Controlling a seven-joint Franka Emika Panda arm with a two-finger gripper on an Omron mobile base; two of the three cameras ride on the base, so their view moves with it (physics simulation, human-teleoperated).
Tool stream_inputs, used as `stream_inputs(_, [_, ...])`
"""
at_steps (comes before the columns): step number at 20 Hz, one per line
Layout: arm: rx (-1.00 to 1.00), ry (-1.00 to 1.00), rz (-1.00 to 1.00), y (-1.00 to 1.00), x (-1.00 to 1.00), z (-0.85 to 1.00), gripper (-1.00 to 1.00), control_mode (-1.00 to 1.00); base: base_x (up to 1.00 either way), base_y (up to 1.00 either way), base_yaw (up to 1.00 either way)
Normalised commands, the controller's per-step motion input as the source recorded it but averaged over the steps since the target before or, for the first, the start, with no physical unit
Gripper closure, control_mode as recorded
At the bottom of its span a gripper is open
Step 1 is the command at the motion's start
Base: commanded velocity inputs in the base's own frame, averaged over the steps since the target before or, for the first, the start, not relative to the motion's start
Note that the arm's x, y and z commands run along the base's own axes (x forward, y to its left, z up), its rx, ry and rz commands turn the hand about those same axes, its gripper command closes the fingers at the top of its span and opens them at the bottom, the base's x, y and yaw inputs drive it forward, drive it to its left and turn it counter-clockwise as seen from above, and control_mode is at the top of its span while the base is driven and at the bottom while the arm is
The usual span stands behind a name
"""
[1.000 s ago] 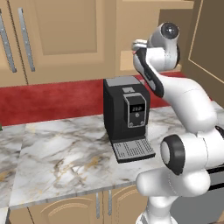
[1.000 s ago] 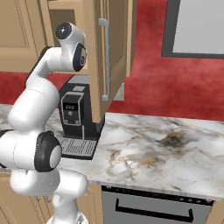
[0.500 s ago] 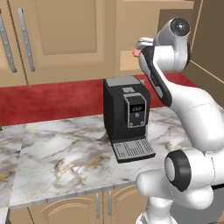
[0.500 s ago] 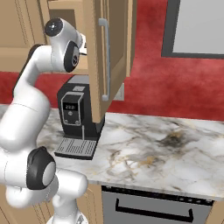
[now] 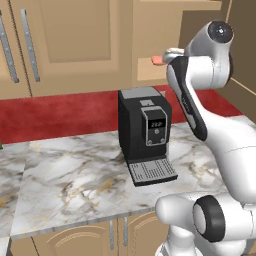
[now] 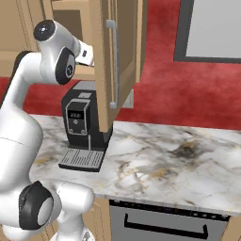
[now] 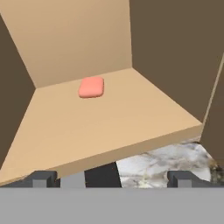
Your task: Pick up the bar soap and sponge from the sink, and place them back in the cabinet, and close the cabinet door.
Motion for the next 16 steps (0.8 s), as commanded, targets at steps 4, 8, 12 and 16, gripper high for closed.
stream_inputs(4, [0.00, 0.22, 0.04, 0.00, -0.65, 0.02, -1.00, -1.00, 0.00, 0.00, 0.00])
stream_inputs(8, [0.00, 0.25, 0.11, 0.00, -0.58, 0.00, -1.00, -1.00, 0.00, 0.00, 0.00])
stream_inputs(12, [0.00, 0.22, 0.12, 0.00, -0.61, 0.00, -1.00, -1.00, 0.00, 0.00, 0.00])
stream_inputs(16, [0.00, 0.04, 0.09, 0.00, -0.46, -0.16, -1.00, -1.00, 0.00, 0.00, 0.00])
